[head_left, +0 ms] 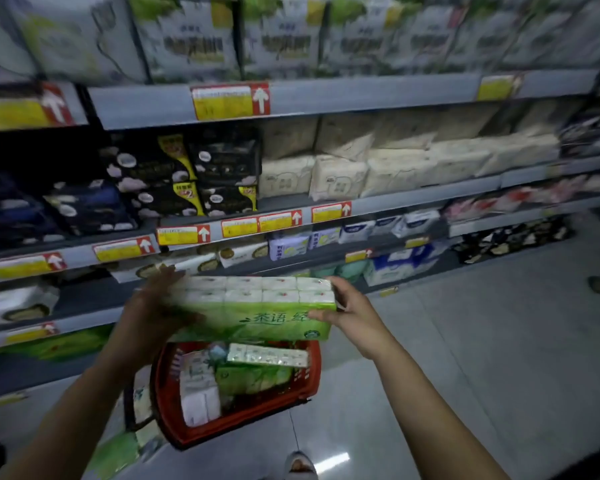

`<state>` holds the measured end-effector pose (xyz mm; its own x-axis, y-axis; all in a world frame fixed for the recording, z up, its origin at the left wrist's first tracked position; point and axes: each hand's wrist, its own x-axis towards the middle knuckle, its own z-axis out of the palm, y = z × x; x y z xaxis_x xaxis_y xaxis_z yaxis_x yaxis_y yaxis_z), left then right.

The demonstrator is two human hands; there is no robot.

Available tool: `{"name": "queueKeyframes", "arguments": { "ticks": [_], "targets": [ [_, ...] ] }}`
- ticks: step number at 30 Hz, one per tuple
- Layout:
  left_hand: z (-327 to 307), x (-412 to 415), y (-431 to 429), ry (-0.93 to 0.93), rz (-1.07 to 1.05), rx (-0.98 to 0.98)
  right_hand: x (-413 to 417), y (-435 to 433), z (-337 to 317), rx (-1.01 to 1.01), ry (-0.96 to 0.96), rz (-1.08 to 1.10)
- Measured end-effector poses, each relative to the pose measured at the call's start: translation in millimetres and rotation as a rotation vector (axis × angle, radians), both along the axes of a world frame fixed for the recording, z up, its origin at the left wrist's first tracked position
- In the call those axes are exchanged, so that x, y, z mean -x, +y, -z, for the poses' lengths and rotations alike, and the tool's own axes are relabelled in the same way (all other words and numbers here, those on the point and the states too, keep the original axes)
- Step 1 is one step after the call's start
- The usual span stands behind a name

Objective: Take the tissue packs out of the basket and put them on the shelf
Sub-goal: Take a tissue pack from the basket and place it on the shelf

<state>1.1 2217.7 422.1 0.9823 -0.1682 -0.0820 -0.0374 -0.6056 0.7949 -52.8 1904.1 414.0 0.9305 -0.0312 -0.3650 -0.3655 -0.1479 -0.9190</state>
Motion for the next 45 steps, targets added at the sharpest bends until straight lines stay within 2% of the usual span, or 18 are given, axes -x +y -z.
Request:
{"name": "queueKeyframes", "arguments": {
  "ticks": [3,5,7,10,17,24,30,45],
  "targets": [
    [-38.0,0.8,1.4,-0.052,-0.024,-0.093,4.1,4.3,-41.1,0.005,-0.027,0.021],
    [-62.5,3.3,2.0,-0.064,-0.087,-0.075,5.9,6.2,-63.3,0.001,-0.051,0.049],
    [-80.4,8.2,8.8,-0.084,-0.139,0.055,9.4,9.3,-84.5,-0.013,-0.077,0.059],
    [-100.5,16.5,21.5,-0.002,-0.16,0.272,17.7,12.6,-110.9,-0.009,-0.09,0.081],
    [-135.5,33.9,17.0,0.056,-0.153,0.469,32.5,10.9,-154.6,0.018,-0.13,0.074],
    [-161.7,47.9,2.6,0.054,-0.186,0.528,34.5,3.1,-173.9,-0.01,-0.177,0.107],
    [-182.6,55.6,-5.4,0.033,-0.269,0.591,16.2,-5.6,-183.5,-0.033,-0.219,0.023],
    [-214.9,64.0,-39.9,-0.053,-0.369,0.761,6.1,-25.7,-216.4,-0.25,-0.253,0.093]
  ]
}}
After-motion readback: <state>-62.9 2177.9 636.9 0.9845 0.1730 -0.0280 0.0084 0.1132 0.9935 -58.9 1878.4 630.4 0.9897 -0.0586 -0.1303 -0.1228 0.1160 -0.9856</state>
